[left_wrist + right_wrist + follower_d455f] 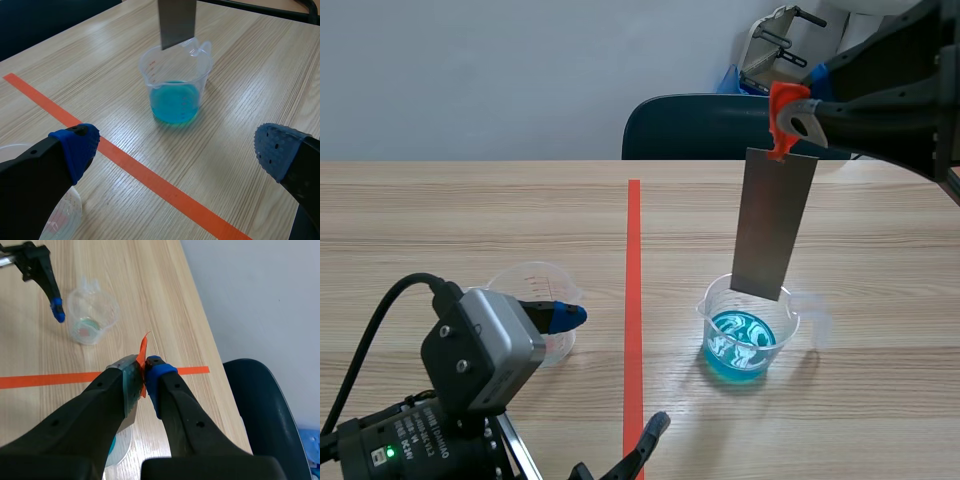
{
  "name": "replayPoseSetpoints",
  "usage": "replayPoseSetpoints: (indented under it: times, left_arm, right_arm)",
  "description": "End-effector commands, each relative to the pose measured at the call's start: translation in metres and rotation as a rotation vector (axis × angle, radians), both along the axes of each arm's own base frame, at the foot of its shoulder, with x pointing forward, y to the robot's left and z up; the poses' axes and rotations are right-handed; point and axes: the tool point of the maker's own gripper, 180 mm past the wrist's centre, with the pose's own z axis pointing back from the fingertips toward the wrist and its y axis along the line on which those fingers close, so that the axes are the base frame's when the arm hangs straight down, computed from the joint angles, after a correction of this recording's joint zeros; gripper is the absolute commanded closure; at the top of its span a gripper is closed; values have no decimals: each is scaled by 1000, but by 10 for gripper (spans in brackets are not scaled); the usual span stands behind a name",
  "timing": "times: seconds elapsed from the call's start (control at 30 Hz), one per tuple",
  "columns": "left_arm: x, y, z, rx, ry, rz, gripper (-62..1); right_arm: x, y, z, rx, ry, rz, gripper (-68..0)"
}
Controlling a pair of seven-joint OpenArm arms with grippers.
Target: Do the redox reaction experiment
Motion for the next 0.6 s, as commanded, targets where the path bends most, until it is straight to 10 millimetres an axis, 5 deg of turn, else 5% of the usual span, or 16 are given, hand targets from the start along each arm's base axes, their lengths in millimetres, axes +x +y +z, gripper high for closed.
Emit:
replayPoseSetpoints:
  times: [0.0, 0.57]
  left_arm:
    - [2, -2, 7, -25, -13, 4, -623]
    - [2, -2, 7, -25, -13, 4, -623]
  right_arm:
    - [0, 1, 4, 25, -5, 12, -8]
    - [-5, -7, -21, 87, 50, 40, -8]
